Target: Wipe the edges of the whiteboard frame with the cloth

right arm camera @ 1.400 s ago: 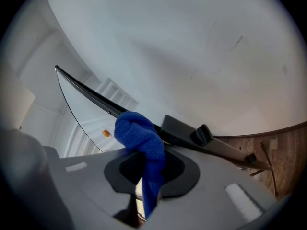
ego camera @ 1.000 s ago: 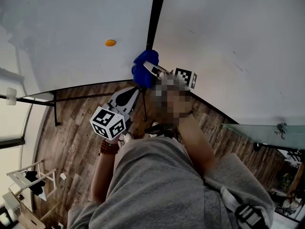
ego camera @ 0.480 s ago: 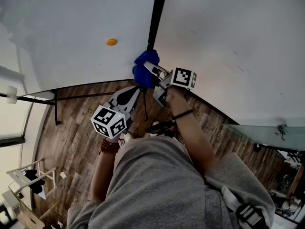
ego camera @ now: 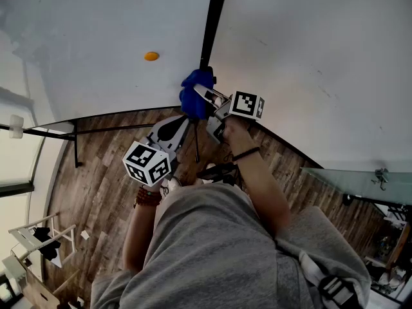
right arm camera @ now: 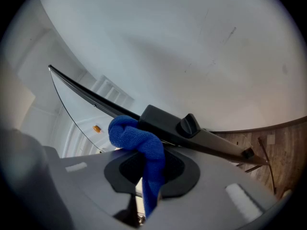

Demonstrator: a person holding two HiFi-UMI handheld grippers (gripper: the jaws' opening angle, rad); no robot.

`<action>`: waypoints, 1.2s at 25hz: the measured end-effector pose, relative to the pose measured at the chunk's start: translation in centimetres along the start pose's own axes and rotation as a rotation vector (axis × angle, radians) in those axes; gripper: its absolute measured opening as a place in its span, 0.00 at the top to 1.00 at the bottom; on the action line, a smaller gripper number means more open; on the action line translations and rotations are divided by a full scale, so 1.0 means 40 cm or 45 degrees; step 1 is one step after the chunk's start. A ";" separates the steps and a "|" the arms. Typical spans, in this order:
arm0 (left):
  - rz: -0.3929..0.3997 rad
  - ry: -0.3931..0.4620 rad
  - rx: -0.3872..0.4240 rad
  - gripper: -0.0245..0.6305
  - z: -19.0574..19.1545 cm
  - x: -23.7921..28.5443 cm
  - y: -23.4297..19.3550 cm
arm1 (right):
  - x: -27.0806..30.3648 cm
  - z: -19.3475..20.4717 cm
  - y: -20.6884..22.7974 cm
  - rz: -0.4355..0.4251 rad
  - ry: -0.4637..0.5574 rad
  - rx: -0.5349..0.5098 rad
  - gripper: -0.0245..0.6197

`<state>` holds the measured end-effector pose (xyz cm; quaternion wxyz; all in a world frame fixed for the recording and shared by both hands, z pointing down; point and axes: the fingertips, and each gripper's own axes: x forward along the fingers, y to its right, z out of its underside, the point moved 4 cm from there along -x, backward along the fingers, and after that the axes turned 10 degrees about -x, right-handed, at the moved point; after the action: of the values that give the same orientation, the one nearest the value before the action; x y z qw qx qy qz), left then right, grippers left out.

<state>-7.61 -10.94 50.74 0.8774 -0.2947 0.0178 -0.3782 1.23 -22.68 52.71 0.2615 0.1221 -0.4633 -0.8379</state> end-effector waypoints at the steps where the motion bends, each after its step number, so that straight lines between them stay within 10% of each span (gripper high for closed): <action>1: -0.002 0.001 -0.002 0.95 0.000 0.000 -0.001 | 0.000 0.001 0.002 0.002 0.000 0.001 0.87; 30: -0.046 0.023 -0.017 0.95 0.000 -0.021 -0.028 | 0.006 0.043 0.072 0.035 -0.049 0.057 0.87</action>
<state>-8.95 -10.96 51.18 0.8682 -0.2975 0.0228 -0.3966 1.21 -22.82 56.09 0.2611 0.1055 -0.4884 -0.8259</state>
